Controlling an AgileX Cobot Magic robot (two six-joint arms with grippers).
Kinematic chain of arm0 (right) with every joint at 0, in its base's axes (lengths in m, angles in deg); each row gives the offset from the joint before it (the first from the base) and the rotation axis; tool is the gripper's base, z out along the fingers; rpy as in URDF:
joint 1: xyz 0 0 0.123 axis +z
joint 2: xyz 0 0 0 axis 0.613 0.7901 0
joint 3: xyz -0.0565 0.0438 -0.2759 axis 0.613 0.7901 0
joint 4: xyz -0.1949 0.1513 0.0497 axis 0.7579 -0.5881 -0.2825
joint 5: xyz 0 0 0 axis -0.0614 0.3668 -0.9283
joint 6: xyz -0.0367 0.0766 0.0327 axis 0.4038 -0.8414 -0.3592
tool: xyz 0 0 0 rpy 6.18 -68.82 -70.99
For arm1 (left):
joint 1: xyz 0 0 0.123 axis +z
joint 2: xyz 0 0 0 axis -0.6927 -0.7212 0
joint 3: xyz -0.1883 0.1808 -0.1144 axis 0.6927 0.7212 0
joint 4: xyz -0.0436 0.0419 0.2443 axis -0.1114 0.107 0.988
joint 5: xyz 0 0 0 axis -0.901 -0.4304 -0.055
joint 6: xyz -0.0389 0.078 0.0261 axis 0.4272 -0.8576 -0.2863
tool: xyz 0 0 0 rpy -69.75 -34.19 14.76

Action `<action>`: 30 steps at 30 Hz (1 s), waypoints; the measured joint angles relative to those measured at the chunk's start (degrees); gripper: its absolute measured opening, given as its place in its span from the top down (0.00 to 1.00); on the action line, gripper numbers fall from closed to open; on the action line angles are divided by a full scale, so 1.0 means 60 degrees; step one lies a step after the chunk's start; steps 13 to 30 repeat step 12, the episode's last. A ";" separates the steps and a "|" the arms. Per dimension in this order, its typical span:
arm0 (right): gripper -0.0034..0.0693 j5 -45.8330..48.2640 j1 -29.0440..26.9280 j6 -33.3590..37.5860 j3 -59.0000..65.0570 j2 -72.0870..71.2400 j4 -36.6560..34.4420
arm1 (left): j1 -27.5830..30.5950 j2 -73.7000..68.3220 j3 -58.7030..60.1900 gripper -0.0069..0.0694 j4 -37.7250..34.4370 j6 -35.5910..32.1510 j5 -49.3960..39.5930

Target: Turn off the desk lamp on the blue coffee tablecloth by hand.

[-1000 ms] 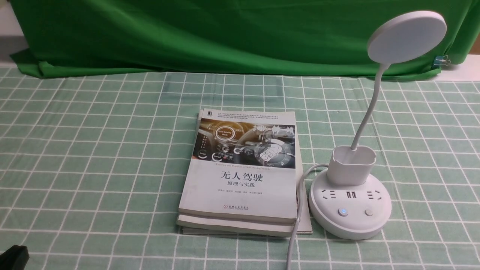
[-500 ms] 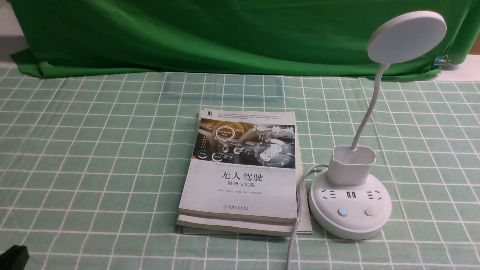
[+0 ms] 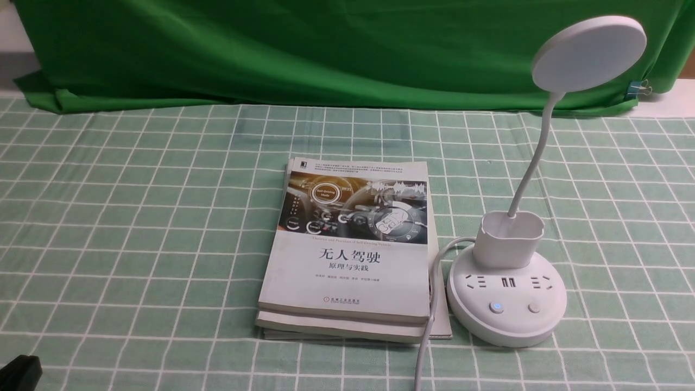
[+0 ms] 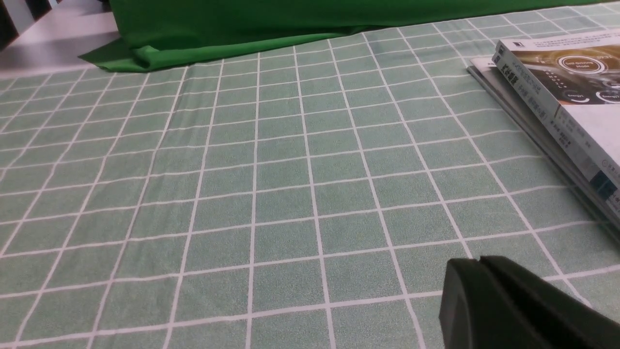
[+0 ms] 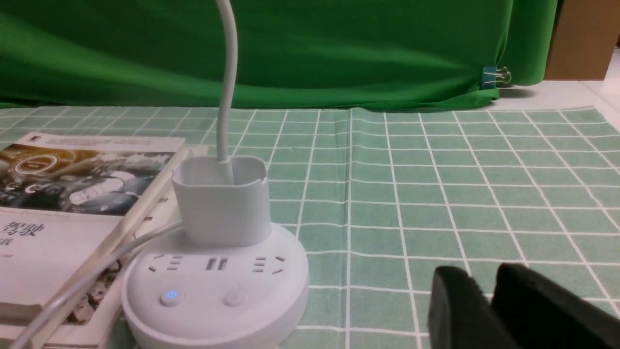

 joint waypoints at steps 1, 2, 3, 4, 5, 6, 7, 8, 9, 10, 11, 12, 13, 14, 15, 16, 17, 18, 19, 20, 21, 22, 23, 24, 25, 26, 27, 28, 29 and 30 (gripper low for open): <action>0.76 0.0000 0.0000 0.0000 0.0000 0.0000 0.0000 | 0.0000 0.0000 0.0000 0.91 0.0000 0.0000 0.0000; 0.76 0.0000 0.0000 0.0000 0.0000 0.0000 0.0000 | 0.0000 0.0000 0.0000 0.91 0.0000 0.0000 0.0000; 0.76 0.0000 0.0000 0.0000 0.0000 0.0000 0.0000 | 0.0000 0.0000 0.0000 0.91 0.0000 0.0000 0.0000; 0.75 0.0000 0.0000 0.0000 0.0000 0.0000 0.0000 | 0.0000 0.0000 0.0000 0.91 0.0000 0.0000 0.0000; 0.74 0.0000 0.0000 0.0000 0.0000 0.0000 0.0000 | 0.0000 0.0000 0.0000 0.91 0.0000 0.0000 0.0000; 0.74 0.0000 0.0000 0.0000 0.0000 0.0000 0.0000 | 0.0000 0.0000 0.0000 0.91 0.0000 0.0000 0.0000; 0.73 0.0000 0.0000 0.0000 0.0000 0.0000 0.0000 | 0.0000 0.0000 0.0000 0.91 0.0000 0.0000 0.0000; 0.73 0.0000 0.0000 0.0000 0.0000 0.0000 0.0000 | 0.0000 0.0000 0.0000 0.91 0.0000 0.0000 0.0000; 0.72 0.0000 0.0000 0.0000 0.0000 0.0000 0.0000 | 0.0000 0.0000 0.0000 0.91 0.0000 0.0000 0.0000; 0.72 0.0000 0.0000 0.0000 0.0000 0.0000 0.0000 | 0.0000 0.0000 0.0000 0.91 0.0000 0.0000 0.0000; 0.72 0.0000 0.0000 0.0000 0.0000 0.0000 0.0000 | 0.0000 0.0000 0.0000 0.91 0.0000 0.0000 0.0000; 0.71 0.0000 0.0000 0.0000 0.0000 0.0000 0.0000 | 0.0000 0.0000 0.0000 0.91 0.0000 0.0000 0.0000; 0.71 0.0000 0.0000 0.0000 0.0000 0.0000 0.0000 | 0.0000 0.0000 0.0000 0.91 0.0000 0.0000 0.0000; 0.71 0.0000 0.0000 0.0000 0.0000 0.0000 0.0000 | 0.0000 0.0000 0.0000 0.91 0.0000 0.0000 0.0000; 0.71 0.0000 0.0000 0.0000 0.0000 0.0000 0.0000 | 0.0000 0.0000 0.0000 0.91 0.0000 0.0000 0.0000; 0.71 0.0000 0.0000 0.0000 0.0000 0.0000 0.0000 | 0.0000 0.0000 0.0000 0.91 0.0000 0.0000 0.0000; 0.71 0.0000 0.0000 0.0000 0.0000 0.0000 0.0000 | 0.0000 0.0000 0.0000 0.91 0.0000 0.0000 0.0000; 0.71 0.0000 0.0000 0.0000 0.0000 0.0000 0.0000 | 0.0000 0.0000 0.0000 0.91 0.0000 0.0000 0.0000; 0.71 0.0000 0.0000 0.0000 0.0000 0.0000 0.0000 | 0.0000 0.0000 0.0000 0.91 0.0000 0.0000 0.0000; 0.71 0.0000 0.0000 0.0000 0.0000 0.0000 0.0000 | 0.0000 0.0000 0.0000 0.91 0.0000 0.0000 0.0000; 0.71 0.0000 0.0000 0.0000 0.0000 0.0000 0.0000 | 0.0000 0.0000 0.0000 0.91 0.0000 0.0000 0.0000; 0.71 0.0000 0.0000 0.0000 0.0000 0.0000 0.0000 | 0.0000 0.0000 0.0000 0.91 0.0000 0.0000 0.0000; 0.71 0.0000 0.0000 0.0000 0.0000 0.0000 0.0000 | 0.0000 0.0000 0.0000 0.91 0.0000 0.0000 0.0000; 0.71 0.0000 0.0000 0.0000 0.0000 0.0000 0.0000 | 0.0000 0.0000 0.0000 0.91 0.0000 0.0000 0.0000; 0.71 0.0000 0.0000 0.0000 0.0000 0.0000 0.0000 | 0.0000 0.0000 0.0000 0.91 0.0000 0.0000 0.0000; 0.71 0.0000 0.0000 0.0000 0.0000 0.0000 0.0000 | 0.0000 0.0000 0.0000 0.91 0.0000 0.0000 0.0000; 0.71 0.0000 0.0000 0.0000 0.0000 0.0000 0.0000 | 0.0000 0.0000 0.0000 0.91 0.0000 0.0000 0.0000; 0.71 0.0000 0.0000 0.0000 0.0000 0.0000 0.0000 | 0.0000 0.0000 0.0000 0.91 0.0000 0.0000 0.0000; 0.71 0.0000 0.0000 0.0000 0.0000 0.0000 0.0000 | 0.0000 0.0000 0.0000 0.91 0.0000 0.0000 0.0000; 0.71 0.0000 0.0000 0.0000 0.0000 0.0000 0.0000 | 0.0000 0.0000 0.0000 0.91 0.0000 0.0000 0.0000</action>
